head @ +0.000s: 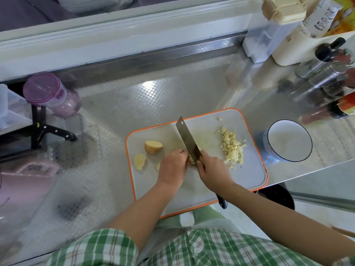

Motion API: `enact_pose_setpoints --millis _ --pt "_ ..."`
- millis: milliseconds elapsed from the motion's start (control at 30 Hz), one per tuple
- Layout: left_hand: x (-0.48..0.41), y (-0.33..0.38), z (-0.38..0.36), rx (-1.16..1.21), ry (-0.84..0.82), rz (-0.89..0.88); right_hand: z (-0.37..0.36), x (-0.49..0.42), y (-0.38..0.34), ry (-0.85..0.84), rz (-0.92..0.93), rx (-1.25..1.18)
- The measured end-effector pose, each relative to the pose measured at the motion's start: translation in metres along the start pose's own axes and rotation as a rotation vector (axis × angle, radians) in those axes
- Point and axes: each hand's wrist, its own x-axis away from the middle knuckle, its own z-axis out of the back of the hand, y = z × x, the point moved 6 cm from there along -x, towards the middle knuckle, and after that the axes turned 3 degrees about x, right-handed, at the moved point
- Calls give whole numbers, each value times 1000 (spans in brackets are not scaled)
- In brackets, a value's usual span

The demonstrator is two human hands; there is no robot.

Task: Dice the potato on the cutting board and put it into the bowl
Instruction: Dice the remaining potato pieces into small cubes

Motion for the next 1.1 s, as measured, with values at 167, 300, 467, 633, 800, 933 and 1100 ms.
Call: enact_pose_setpoints --millis 167,300,467,633,800,933,1100 --pt "5 -2 6 28 17 27 12 2 2 33 9 -95" --pt "4 -6 6 16 16 70 15 2 -5 2 62 -5" --pt "1 -6 3 3 19 87 9 0 -7 -38 50 42" --pt "0 -6 3 2 37 98 0 -1 -9 -47 32 61" --pt "-1 -6 2 -5 46 95 -6 -1 -9 -33 17 79" --pt "-2 -7 1 -3 28 89 -5 -5 -9 -9 6 44" --pt "0 -5 5 -13 0 66 -3 -8 -7 3 -8 1"
